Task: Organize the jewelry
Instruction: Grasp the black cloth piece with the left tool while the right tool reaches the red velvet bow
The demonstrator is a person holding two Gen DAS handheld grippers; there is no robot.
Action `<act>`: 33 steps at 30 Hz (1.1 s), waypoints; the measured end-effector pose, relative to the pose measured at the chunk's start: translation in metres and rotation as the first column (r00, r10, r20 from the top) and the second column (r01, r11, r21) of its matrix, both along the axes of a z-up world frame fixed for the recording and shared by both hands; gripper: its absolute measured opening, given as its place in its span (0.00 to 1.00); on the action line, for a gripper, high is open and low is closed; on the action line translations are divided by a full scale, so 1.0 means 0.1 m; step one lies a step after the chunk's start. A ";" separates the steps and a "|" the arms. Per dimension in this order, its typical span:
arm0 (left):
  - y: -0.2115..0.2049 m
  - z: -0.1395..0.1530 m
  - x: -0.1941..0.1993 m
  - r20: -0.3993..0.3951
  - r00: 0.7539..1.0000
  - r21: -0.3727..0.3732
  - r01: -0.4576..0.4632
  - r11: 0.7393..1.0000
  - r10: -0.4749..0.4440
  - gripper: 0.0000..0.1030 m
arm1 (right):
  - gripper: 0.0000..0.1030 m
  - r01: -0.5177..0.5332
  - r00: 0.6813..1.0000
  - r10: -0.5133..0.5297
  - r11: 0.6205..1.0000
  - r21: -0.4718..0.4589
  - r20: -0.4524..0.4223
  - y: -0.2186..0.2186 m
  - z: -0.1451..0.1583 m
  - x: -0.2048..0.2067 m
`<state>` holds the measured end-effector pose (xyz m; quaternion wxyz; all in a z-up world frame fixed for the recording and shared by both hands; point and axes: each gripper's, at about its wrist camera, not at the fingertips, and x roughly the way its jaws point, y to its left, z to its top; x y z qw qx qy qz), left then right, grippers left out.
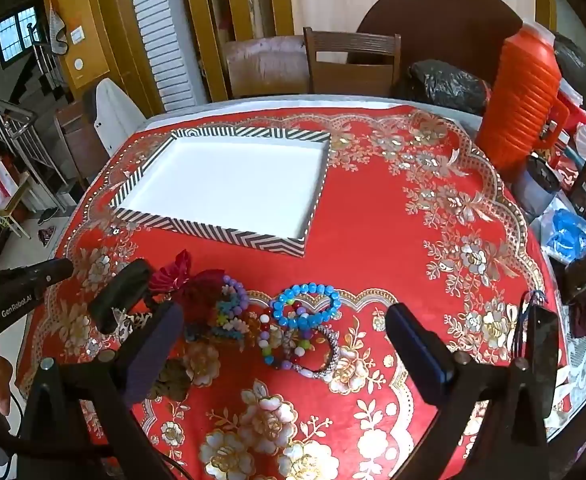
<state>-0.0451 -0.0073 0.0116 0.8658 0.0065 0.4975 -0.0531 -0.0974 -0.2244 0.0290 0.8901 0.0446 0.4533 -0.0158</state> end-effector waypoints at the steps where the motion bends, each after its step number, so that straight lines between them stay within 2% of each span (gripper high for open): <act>1: 0.00 0.00 0.00 -0.001 1.000 -0.001 0.001 1.000 -0.001 0.01 | 1.00 0.001 1.000 -0.001 1.000 -0.001 -0.001 -0.01 0.00 0.00; 12: 0.01 -0.09 0.02 -0.029 1.000 -0.017 0.008 1.000 -0.008 0.01 | 1.00 0.015 1.000 -0.015 1.000 -0.026 -0.018 0.00 -0.07 0.06; 18: 0.15 -0.09 0.06 -0.037 0.999 -0.021 -0.005 1.000 0.004 0.01 | 1.00 0.016 0.999 -0.017 0.999 -0.052 -0.028 -0.06 -0.06 0.05; 26: 0.45 -0.17 0.08 -0.078 0.995 -0.046 -0.060 0.997 0.056 0.01 | 1.00 0.026 0.999 -0.026 1.000 0.011 -0.022 -0.26 -0.08 0.02; 33: 0.43 -0.20 0.06 -0.089 0.995 -0.034 -0.040 0.999 0.037 0.01 | 1.00 0.018 1.000 -0.018 0.999 0.033 -0.003 -0.30 -0.08 0.01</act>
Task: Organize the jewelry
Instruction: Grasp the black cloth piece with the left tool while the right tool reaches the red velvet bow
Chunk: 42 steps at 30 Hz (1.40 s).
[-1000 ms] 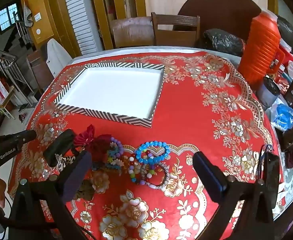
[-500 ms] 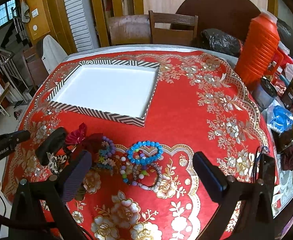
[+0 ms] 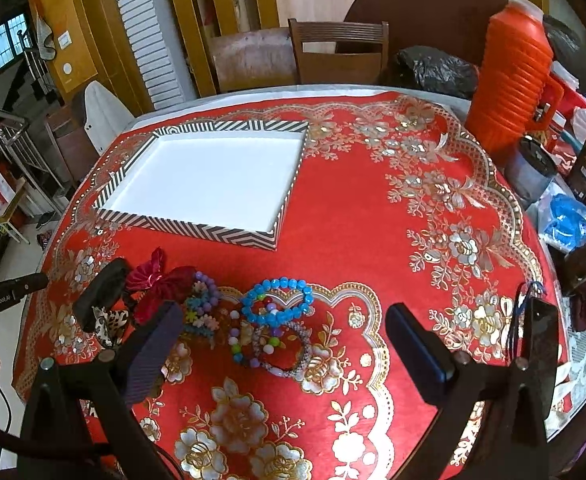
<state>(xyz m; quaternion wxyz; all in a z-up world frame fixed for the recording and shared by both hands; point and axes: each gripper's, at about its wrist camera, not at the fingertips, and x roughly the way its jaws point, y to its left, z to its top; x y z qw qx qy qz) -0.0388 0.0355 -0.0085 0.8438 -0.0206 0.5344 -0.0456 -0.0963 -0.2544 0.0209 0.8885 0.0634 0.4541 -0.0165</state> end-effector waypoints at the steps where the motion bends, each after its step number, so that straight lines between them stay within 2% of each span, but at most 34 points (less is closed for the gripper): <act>1: -0.02 -0.01 0.00 -0.003 1.000 -0.001 0.006 1.000 -0.006 0.01 | 1.00 -0.007 1.000 0.007 1.000 0.011 0.003 0.01 0.00 0.00; 6: -0.09 -0.05 0.02 -0.016 1.000 -0.004 0.026 1.000 -0.026 0.01 | 1.00 -0.051 0.999 0.051 0.998 -0.029 0.010 0.13 0.01 0.03; 14: -0.13 -0.04 0.03 -0.011 0.999 -0.002 0.035 0.999 -0.035 0.01 | 1.00 -0.080 0.997 0.080 0.997 0.011 -0.005 0.19 0.02 0.08; 30: -0.09 -0.05 0.04 -0.008 0.999 0.000 0.033 0.999 -0.033 0.01 | 1.00 -0.130 0.992 0.130 0.991 -0.005 0.004 0.35 0.03 0.16; 40: 0.01 -0.11 0.12 -0.049 0.997 -0.046 0.056 0.997 -0.058 0.01 | 1.00 -0.169 0.986 0.169 0.986 -0.003 -0.002 0.44 -0.01 0.21; 42: 0.00 -0.12 0.12 -0.055 0.997 -0.035 0.051 0.998 -0.053 0.01 | 1.00 -0.178 0.984 0.178 0.984 -0.005 -0.003 0.47 -0.01 0.22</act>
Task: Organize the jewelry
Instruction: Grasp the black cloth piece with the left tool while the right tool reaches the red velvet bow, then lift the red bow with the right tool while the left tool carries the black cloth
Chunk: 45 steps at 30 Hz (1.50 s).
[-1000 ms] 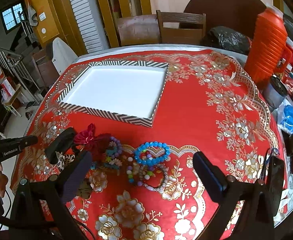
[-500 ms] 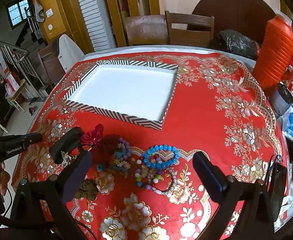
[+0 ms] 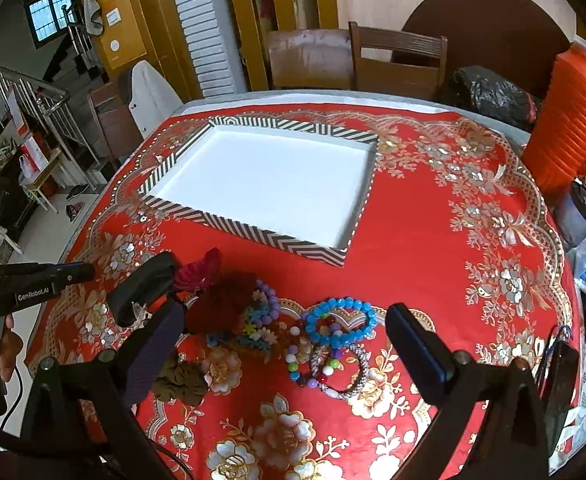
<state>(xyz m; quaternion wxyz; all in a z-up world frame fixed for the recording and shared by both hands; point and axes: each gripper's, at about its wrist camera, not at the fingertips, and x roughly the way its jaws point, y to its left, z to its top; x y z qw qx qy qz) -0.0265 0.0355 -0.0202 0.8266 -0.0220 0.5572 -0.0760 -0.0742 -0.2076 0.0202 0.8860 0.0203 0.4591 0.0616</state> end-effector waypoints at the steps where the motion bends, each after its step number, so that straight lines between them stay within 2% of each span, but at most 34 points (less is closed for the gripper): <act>1: -0.01 0.00 0.00 0.003 1.000 0.007 0.001 1.000 -0.001 0.01 | 1.00 -0.006 1.000 0.006 1.000 -0.002 0.002 0.01 0.00 0.00; 22: -0.06 -0.05 0.00 -0.013 1.000 0.024 0.021 0.999 -0.021 0.01 | 1.00 -0.055 0.999 0.055 0.999 -0.001 -0.004 0.12 -0.01 0.06; 27: -0.06 -0.09 0.04 -0.029 0.998 0.009 0.048 0.999 -0.048 0.01 | 1.00 -0.084 0.996 0.084 0.996 0.002 0.000 0.14 -0.02 0.12; 30: -0.07 -0.10 0.07 -0.041 0.995 -0.056 0.092 0.994 -0.094 0.01 | 1.00 -0.119 0.993 0.119 0.993 -0.003 -0.012 0.18 -0.06 0.21; 33: -0.11 -0.20 0.15 -0.087 0.982 -0.154 0.154 0.976 -0.169 0.01 | 0.99 -0.152 0.988 0.152 0.988 -0.007 -0.017 0.22 -0.13 0.29; 36: -0.17 -0.29 0.22 -0.112 0.973 -0.164 0.183 0.969 -0.203 0.03 | 0.94 -0.193 0.980 0.193 0.981 0.014 -0.044 0.25 -0.21 0.39; 40: -0.17 -0.42 0.35 -0.147 0.965 -0.225 0.181 0.957 -0.217 0.07 | 0.92 -0.239 0.968 0.241 0.970 0.037 -0.075 0.30 -0.32 0.53; 45: -0.16 -0.50 0.44 -0.171 0.962 -0.212 0.176 0.961 -0.214 0.08 | 0.92 -0.307 0.944 0.311 0.950 0.050 -0.108 0.42 -0.45 0.66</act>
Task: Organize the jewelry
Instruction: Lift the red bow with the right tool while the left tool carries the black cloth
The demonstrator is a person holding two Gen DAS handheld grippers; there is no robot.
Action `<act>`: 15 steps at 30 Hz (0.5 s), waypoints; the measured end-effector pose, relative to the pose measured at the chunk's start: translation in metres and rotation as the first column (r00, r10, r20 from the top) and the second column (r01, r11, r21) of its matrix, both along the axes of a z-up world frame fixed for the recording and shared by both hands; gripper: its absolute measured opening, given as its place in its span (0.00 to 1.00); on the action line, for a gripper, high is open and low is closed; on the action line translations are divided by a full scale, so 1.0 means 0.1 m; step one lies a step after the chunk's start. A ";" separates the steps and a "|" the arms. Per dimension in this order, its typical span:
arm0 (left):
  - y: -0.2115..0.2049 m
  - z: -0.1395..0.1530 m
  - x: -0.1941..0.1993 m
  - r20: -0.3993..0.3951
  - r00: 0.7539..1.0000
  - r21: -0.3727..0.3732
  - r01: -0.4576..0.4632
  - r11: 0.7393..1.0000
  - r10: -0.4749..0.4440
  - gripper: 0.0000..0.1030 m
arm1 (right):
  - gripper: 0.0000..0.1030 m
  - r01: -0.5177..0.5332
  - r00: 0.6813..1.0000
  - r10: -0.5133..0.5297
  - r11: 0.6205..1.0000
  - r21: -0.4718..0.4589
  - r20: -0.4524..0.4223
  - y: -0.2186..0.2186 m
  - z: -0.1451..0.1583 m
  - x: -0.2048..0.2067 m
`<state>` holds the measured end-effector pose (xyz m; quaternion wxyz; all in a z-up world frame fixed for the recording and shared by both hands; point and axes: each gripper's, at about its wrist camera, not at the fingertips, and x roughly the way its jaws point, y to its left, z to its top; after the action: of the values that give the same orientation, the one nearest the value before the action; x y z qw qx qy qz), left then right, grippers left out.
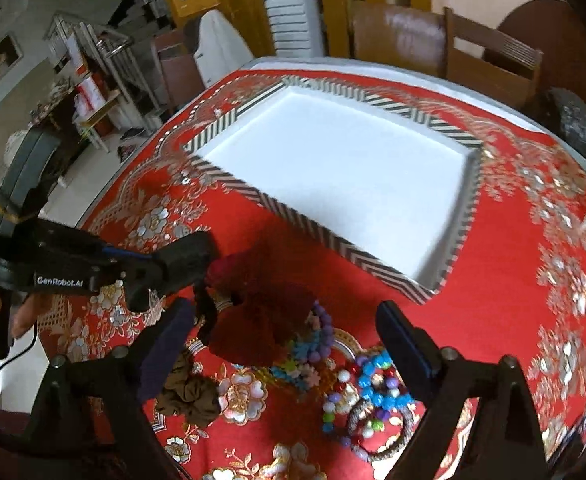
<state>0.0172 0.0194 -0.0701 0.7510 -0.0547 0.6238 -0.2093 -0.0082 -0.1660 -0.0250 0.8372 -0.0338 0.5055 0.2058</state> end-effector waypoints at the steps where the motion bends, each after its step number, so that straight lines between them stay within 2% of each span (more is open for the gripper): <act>1: 0.00 -0.01 0.00 -0.002 1.000 0.000 0.003 1.000 -0.003 0.08 | 0.92 -0.024 1.000 0.024 1.000 -0.004 -0.015 0.04 -0.04 0.05; 4: -0.02 -0.07 0.00 -0.021 1.000 0.002 0.018 1.000 -0.018 0.09 | 0.92 -0.080 0.996 0.079 0.996 -0.025 -0.046 0.16 -0.14 0.15; 6: -0.05 -0.12 0.01 -0.032 0.999 0.014 0.036 0.999 -0.036 0.09 | 0.80 -0.136 0.988 0.132 0.990 -0.042 -0.079 0.27 -0.23 0.21; 10: -0.08 -0.15 0.03 -0.041 0.997 0.024 0.063 0.998 -0.062 0.09 | 0.73 -0.218 0.972 0.202 0.966 -0.142 -0.118 0.49 -0.46 0.29; 11: -0.07 -0.16 0.04 -0.045 0.997 0.018 0.061 0.998 -0.060 0.09 | 0.60 -0.226 0.969 0.208 0.963 -0.145 -0.131 0.50 -0.49 0.30; 12: -0.06 -0.17 0.04 -0.048 0.997 0.013 0.058 0.998 -0.057 0.09 | 0.42 -0.228 0.967 0.207 0.963 -0.146 -0.146 0.50 -0.53 0.32; 14: -0.05 -0.18 0.04 -0.048 0.998 0.008 0.042 0.999 -0.042 0.09 | 0.24 -0.216 0.967 0.197 0.971 -0.107 -0.162 0.47 -0.56 0.34; 15: -0.04 -0.18 0.03 -0.045 0.998 0.006 0.033 0.999 -0.032 0.07 | 0.18 -0.207 0.968 0.190 0.974 -0.097 -0.162 0.46 -0.56 0.33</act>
<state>0.0207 0.0153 -0.0879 0.7336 -0.0468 0.6419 -0.2182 0.0253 -0.1199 -0.0809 0.7684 -0.1159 0.5725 0.2616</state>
